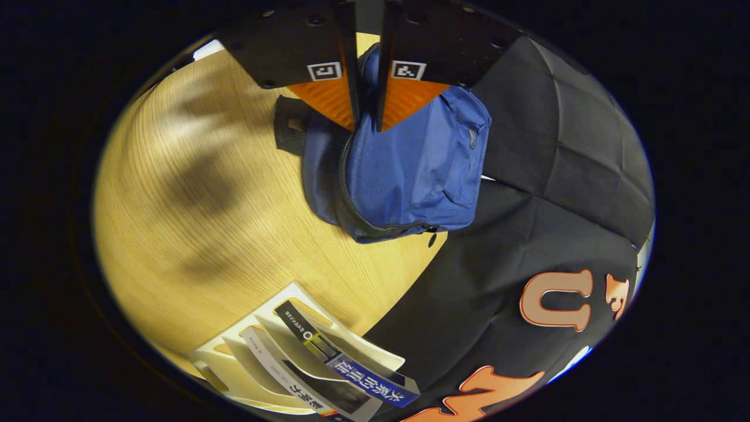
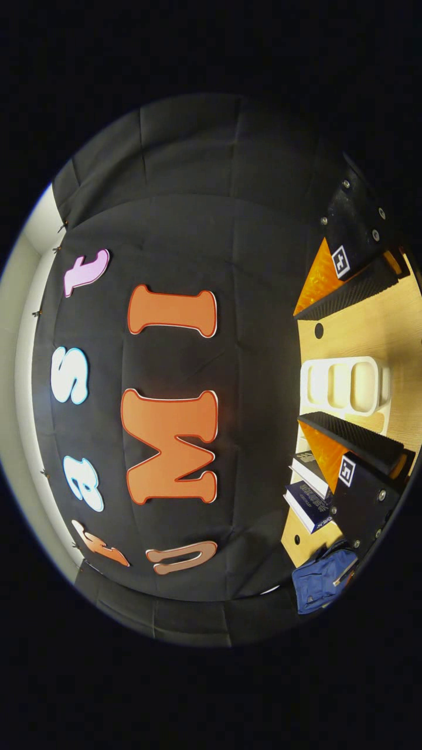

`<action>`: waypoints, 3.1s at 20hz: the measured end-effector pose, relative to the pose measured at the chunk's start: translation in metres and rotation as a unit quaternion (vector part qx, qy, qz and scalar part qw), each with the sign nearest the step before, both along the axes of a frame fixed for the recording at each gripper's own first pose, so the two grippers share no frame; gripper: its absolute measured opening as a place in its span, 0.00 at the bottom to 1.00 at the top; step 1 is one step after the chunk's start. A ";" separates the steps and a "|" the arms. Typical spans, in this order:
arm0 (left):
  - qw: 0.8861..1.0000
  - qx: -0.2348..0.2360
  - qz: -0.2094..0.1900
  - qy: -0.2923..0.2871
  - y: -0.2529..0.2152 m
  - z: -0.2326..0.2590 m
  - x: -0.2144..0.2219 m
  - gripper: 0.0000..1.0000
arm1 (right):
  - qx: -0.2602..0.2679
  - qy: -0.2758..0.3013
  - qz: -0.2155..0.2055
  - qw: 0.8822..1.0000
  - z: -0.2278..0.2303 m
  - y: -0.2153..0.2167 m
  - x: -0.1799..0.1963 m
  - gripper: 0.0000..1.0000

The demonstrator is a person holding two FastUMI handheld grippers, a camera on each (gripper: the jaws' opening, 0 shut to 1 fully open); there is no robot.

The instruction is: Open the schoolbag, grab two books from the bookshelf and put them into the schoolbag.

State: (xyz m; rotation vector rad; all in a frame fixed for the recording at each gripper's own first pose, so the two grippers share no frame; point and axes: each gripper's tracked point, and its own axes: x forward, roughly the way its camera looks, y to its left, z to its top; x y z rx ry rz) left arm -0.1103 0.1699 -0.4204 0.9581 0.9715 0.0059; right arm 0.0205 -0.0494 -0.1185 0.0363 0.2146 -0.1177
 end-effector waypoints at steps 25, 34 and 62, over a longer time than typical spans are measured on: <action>0.972 -0.232 0.047 0.012 0.076 0.180 0.127 0.05 | 0.033 0.158 0.214 0.963 -0.029 0.183 0.014 0.94; 0.964 -0.260 0.001 0.052 0.094 0.213 0.159 0.05 | 0.051 0.270 0.203 0.940 -0.051 0.248 0.055 0.94; 0.959 -0.263 -0.028 0.099 0.113 0.210 0.177 0.05 | 0.027 0.556 0.071 0.827 -0.189 0.286 0.105 0.40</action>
